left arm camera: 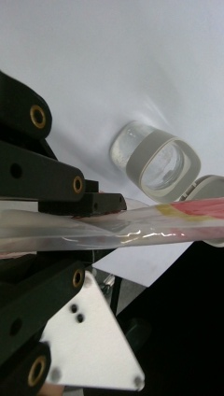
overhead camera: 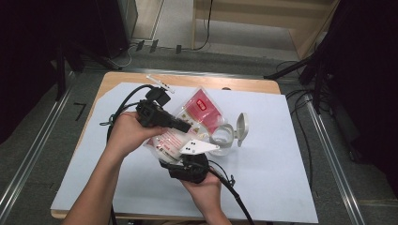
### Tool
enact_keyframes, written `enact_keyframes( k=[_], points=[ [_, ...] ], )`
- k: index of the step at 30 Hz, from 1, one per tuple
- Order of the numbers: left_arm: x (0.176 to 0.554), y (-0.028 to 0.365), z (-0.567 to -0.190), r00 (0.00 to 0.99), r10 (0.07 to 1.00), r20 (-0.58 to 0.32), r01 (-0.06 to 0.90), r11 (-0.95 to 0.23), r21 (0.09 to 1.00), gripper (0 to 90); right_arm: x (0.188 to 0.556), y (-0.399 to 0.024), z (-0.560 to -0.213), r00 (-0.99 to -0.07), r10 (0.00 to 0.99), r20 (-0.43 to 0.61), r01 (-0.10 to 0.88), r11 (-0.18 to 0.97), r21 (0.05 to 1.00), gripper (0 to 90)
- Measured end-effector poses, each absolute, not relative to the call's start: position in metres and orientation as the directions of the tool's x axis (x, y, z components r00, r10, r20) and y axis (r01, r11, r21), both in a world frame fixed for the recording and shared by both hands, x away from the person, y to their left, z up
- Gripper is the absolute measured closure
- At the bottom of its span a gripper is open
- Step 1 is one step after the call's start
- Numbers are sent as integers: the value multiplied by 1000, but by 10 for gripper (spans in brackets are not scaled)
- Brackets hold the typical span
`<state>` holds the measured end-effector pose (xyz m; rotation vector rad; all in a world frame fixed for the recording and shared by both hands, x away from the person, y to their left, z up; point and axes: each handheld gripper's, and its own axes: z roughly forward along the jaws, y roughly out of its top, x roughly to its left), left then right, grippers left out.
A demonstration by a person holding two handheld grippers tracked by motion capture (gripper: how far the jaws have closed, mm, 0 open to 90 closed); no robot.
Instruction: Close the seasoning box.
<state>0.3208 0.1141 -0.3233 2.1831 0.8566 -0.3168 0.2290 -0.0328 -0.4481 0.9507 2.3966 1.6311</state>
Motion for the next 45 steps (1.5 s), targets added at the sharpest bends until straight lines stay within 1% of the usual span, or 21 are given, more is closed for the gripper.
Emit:
enact_keyframes(
  k=[3,6,8,12,14,15,18,20,26,28,30,32,34,37,40,42,45],
  points=[
    [319,109,-322,727,507,-463,684,-479,551,832,229,-32,-447,-806,535,255,439,250,863,547],
    [318,105,-322,726,506,-466,685,-470,557,832,227,-29,-444,-814,523,253,434,257,864,568],
    [317,103,-321,715,524,-462,694,-456,557,831,228,-27,-443,-807,532,256,440,255,861,572],
    [317,99,-324,719,522,-458,688,-446,572,801,233,-30,-445,-792,524,314,481,218,849,615],
    [318,96,-326,727,512,-456,680,-453,576,772,237,-34,-446,-788,474,393,517,165,840,618],
    [318,95,-327,733,509,-452,675,-456,580,758,238,-34,-445,-782,467,413,529,148,836,620],
    [318,95,-326,745,508,-432,662,-478,577,713,239,-36,-447,-772,442,456,552,111,826,622],
    [318,96,-325,748,514,-420,658,-487,575,711,239,-37,-449,-766,441,468,560,100,823,623],
    [318,102,-323,748,504,-432,659,-487,573,712,239,-39,-450,-769,442,462,550,91,830,624],
    [317,101,-324,749,514,-419,657,-489,574,791,238,-39,-449,-775,449,446,539,100,836,623],
    [317,100,-324,745,527,-409,661,-495,564,820,237,-37,-448,-783,468,409,521,134,843,622],
    [318,99,-325,744,530,-407,662,-499,559,835,237,-36,-447,-787,469,401,517,148,843,619],
    [318,96,-326,735,536,-414,672,-497,549,839,236,-34,-446,-797,479,369,499,176,849,614],
    [317,94,-326,730,559,-393,674,-491,552,839,234,-29,-445,-822,493,287,448,248,859,603],
    [317,94,-326,727,560,-397,674,-474,566,839,231,-26,-443,-826,512,235,418,276,866,587],
    [317,92,-325,728,562,-393,672,-468,575,833,230,-25,-442,-821,517,242,422,264,867,599],
    [315,90,-325,738,553,-387,659,-463,593,814,233,-27,-441,-812,503,296,453,223,863,609]
  ],
)
